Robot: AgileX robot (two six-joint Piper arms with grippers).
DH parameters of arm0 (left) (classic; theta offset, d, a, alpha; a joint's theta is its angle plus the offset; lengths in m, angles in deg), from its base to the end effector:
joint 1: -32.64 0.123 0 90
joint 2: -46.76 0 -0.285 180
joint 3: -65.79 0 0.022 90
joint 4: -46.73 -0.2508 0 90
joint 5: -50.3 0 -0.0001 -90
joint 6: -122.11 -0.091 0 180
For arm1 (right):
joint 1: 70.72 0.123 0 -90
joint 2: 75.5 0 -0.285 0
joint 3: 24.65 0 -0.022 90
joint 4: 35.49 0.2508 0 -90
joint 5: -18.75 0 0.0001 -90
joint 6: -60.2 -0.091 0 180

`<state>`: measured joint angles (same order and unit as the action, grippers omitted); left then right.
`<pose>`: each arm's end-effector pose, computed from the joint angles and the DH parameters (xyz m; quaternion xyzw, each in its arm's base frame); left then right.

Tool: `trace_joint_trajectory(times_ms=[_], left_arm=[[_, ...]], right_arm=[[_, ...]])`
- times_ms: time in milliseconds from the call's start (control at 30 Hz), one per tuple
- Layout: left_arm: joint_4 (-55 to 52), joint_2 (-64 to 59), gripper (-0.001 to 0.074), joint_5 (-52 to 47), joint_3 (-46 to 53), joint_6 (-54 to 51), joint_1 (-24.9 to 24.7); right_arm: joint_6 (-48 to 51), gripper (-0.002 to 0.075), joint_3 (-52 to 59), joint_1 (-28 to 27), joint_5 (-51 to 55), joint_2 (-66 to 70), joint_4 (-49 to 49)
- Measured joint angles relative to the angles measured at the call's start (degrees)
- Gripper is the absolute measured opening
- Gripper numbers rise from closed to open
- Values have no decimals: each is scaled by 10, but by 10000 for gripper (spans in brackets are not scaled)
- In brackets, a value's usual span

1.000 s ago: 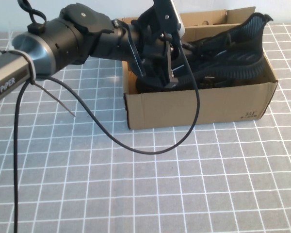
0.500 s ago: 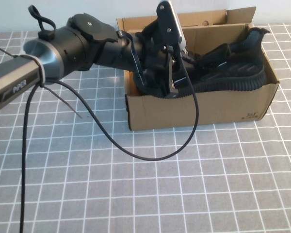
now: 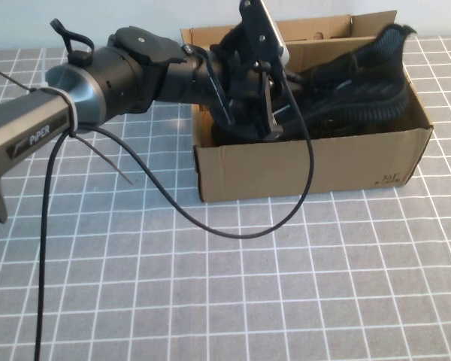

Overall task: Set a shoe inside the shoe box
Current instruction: Adjust the shoe

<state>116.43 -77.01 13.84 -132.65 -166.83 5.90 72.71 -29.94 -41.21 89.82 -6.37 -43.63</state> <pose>0.3984 -0.2576 0.2774 0.5963 0.5918 -0.1786 0.5122 0.1608 0.0770 0.4561 -0.3261 0.8616 -0.0135 0.3887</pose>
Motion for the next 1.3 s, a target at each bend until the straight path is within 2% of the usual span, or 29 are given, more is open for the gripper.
trace_joint_trajectory(times_ms=[267,567,800,1300], left_arm=[[-22,-1,20,-18,0,-43,-1],[-26,-23,22,-3,0,-47,-1],[-26,-26,21,-37,0,-43,-1],[-25,-59,20,-45,-5,-37,-1]], right_arm=[[0,-16,0,0,0,0,2],[5,-16,0,0,0,0,14],[13,-16,0,0,0,0,19],[17,-16,0,0,0,0,42]])
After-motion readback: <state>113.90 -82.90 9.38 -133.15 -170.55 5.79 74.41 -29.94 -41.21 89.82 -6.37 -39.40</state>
